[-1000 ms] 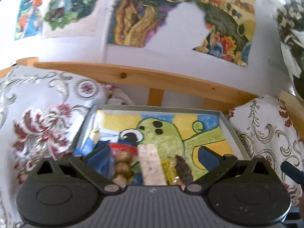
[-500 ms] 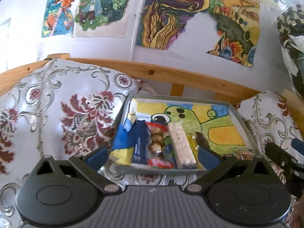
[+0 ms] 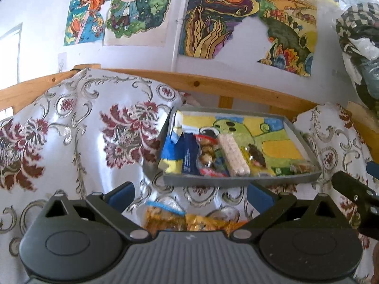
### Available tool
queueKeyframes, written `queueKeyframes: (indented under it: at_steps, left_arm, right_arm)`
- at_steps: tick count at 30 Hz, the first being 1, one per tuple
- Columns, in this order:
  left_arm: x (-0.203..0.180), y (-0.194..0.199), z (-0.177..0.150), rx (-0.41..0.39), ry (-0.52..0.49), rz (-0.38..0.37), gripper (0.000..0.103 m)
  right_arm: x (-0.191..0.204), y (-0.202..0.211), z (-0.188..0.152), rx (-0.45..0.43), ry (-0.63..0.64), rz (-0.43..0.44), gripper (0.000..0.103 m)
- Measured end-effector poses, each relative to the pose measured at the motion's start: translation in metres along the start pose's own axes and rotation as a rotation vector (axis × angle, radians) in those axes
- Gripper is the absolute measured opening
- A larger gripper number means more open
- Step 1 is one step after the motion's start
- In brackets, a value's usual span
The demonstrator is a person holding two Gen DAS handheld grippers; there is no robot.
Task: Organize snacks
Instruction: 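Lift both tools back from the tray toward the remaining snacks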
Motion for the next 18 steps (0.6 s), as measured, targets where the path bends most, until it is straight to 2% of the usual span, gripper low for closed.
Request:
queueKeyframes:
  at_steps: [11, 18]
  left_arm:
    - [0.016, 0.003, -0.041, 0.092, -0.011, 0.022, 0.102]
    - [0.019, 0.001, -0.059, 0.153, -0.022, 0.040, 0.102]
  right_arm:
    - [0.007, 0.015, -0.037, 0.150, -0.036, 0.009, 0.102]
    - [0.016, 0.007, -0.056, 0.227, -0.020, 0.037, 0.102]
Point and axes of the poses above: each gripper's, at about its wrist camera, not at the fingertips, and y roughly against the way its jaws point, x to its left, z to its top, the point moved 4 cm from there along -y, roughly the way its jaws point, and after that the axes turned 3 degrees about x, right-handed, at the moved point
